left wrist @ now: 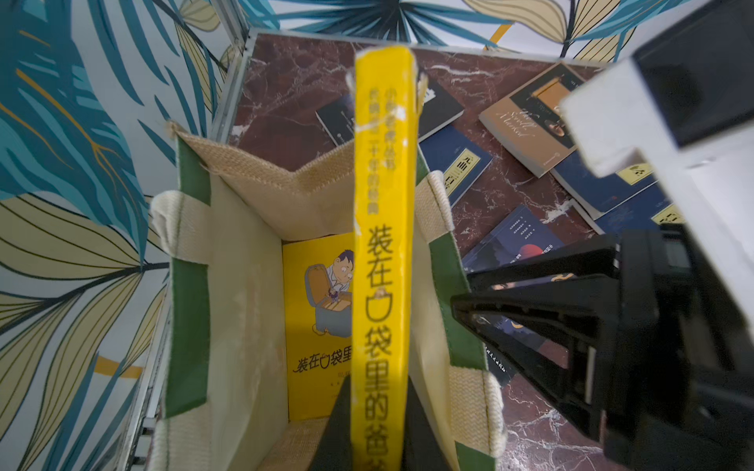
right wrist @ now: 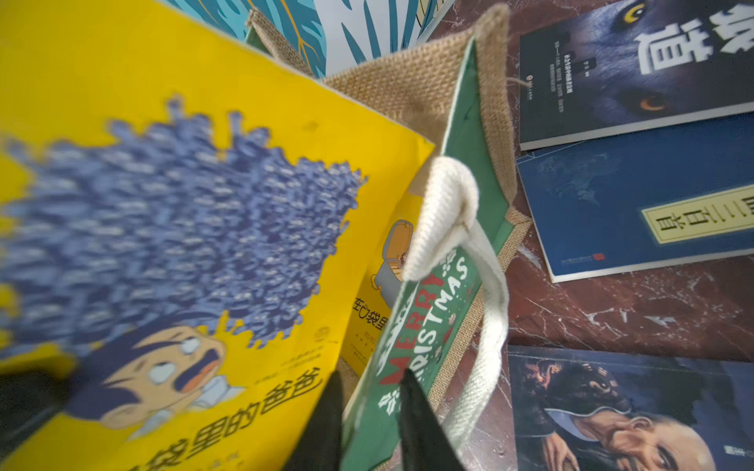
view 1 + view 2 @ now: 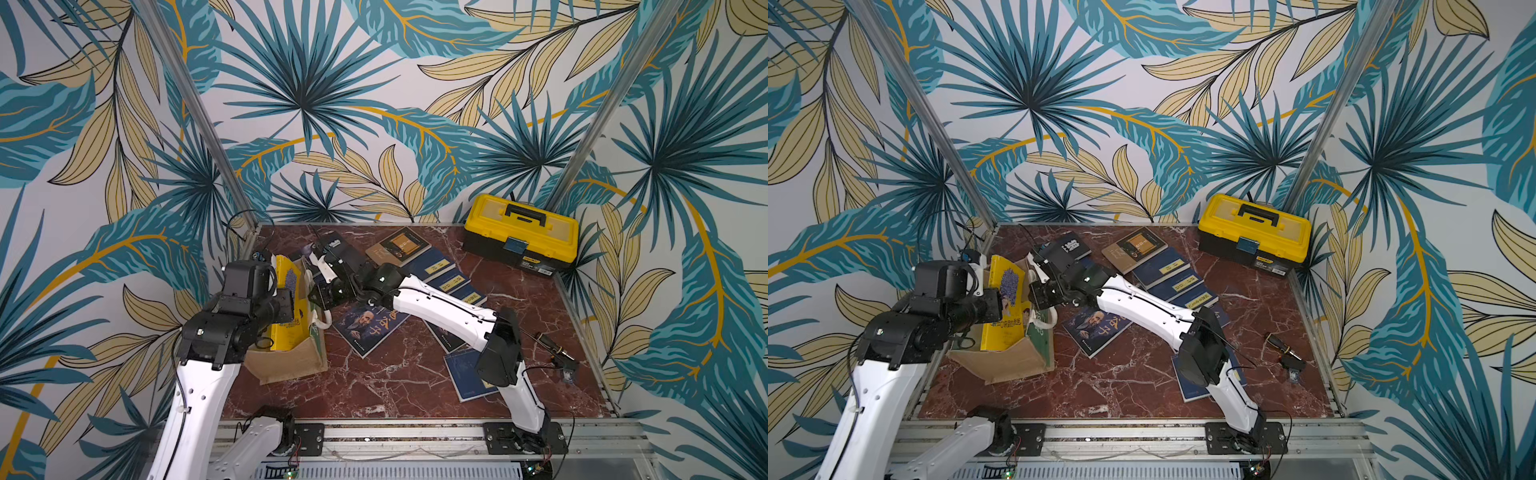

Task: Put the books into the canvas bag
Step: Place the book in the canvas bag.

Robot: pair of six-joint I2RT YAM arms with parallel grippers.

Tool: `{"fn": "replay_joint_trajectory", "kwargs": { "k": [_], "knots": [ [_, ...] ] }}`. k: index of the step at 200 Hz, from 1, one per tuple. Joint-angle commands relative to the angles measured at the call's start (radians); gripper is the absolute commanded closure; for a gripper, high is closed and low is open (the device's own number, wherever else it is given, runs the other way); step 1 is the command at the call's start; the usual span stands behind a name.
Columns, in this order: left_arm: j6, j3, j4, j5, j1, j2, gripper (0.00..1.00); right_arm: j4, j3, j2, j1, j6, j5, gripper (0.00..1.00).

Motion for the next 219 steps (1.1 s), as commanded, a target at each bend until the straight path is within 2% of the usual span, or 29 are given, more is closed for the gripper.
{"fn": "replay_joint_trajectory", "kwargs": {
  "k": [1,9,27,46,76,107,125,162,179,193,203,219],
  "knots": [
    [-0.02,0.009,-0.012,0.032,0.011,0.026,1.0,0.015,-0.033,-0.005,0.003,0.0,-0.004,0.85],
    [-0.019,0.003,-0.009,0.036,0.014,0.04,1.0,0.025,-0.045,-0.013,0.001,0.002,-0.006,0.88],
    [-0.005,-0.027,0.032,0.124,0.044,0.063,1.0,0.058,-0.08,-0.036,0.001,0.004,-0.003,0.94],
    [-0.001,-0.105,0.143,0.301,0.133,0.052,1.0,0.087,-0.112,-0.057,0.001,0.006,0.008,1.0],
    [-0.015,-0.247,0.344,0.542,0.266,0.045,1.0,0.125,-0.164,-0.091,0.002,0.01,0.025,1.0],
    [0.003,-0.312,0.372,0.659,0.354,0.137,1.0,0.141,-0.191,-0.107,0.001,0.012,0.03,1.0],
    [0.026,-0.355,0.371,0.675,0.395,0.18,1.0,0.147,-0.191,-0.109,0.001,0.012,0.029,1.0],
    [0.036,-0.376,0.389,0.613,0.432,0.239,1.0,0.156,-0.19,-0.112,0.001,0.001,0.027,1.0],
    [0.055,-0.35,0.365,0.567,0.433,0.252,0.89,0.153,-0.19,-0.111,0.001,-0.004,0.026,1.0],
    [0.066,-0.323,0.34,0.531,0.433,0.249,0.69,0.152,-0.191,-0.109,0.0,-0.004,0.024,1.0],
    [0.074,-0.3,0.321,0.507,0.433,0.239,0.58,0.154,-0.19,-0.109,0.001,-0.003,0.024,1.0],
    [0.09,-0.261,0.298,0.466,0.433,0.213,0.51,0.159,-0.19,-0.107,0.0,-0.001,0.02,1.0]
  ]
}}
